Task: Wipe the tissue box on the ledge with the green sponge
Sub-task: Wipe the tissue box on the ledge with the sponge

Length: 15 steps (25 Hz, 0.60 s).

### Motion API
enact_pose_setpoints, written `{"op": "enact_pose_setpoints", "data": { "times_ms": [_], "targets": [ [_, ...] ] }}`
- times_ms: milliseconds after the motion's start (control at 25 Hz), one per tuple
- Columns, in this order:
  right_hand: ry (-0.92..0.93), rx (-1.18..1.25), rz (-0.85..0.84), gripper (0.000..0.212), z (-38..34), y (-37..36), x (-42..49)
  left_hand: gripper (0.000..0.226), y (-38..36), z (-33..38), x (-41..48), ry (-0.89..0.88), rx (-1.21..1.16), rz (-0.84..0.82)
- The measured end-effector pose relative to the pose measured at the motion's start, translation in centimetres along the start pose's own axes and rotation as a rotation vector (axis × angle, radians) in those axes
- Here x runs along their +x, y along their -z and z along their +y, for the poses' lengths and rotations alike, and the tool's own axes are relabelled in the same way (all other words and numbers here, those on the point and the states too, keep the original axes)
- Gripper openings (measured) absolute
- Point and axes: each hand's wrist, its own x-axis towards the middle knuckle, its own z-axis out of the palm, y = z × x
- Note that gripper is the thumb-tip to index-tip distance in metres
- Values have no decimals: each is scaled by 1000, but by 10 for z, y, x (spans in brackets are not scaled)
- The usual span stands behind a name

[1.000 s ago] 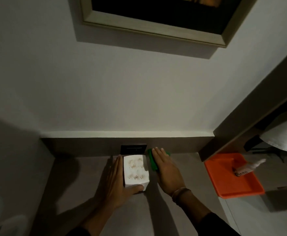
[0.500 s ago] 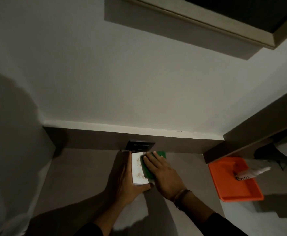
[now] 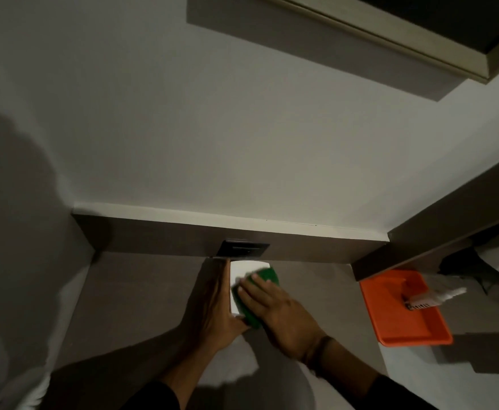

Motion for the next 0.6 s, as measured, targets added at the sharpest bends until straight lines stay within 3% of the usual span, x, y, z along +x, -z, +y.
{"op": "enact_pose_setpoints", "data": {
  "times_ms": [80,120,160,240,320,360,480,560,600],
  "targets": [
    [13,15,12,72,7,8,-37,123,-6,1,-5,92,8,195],
    [-39,21,16,73,18,11,-42,113,3,-17,-7,95,45,238],
    [-116,23,9,73,29,14,-37,108,-4,-12,-5,32,-48,175],
    [-230,37,9,70,41,18,0,132,-6,-5,8,16,-54,-124],
    [-226,53,31,66,36,17,42,138,-22,-4,17,-31,-11,-98],
    [-190,45,19,67,30,16,55,129,-15,11,25,97,114,-222],
    [22,-18,-19,74,7,10,35,118,-13,15,-2,203,181,-140],
    [116,-9,-33,67,1,9,-8,82,1,1,-10,245,21,88],
    [126,3,-46,67,4,9,-27,84,6,-21,-12,183,-43,89]
  ]
}}
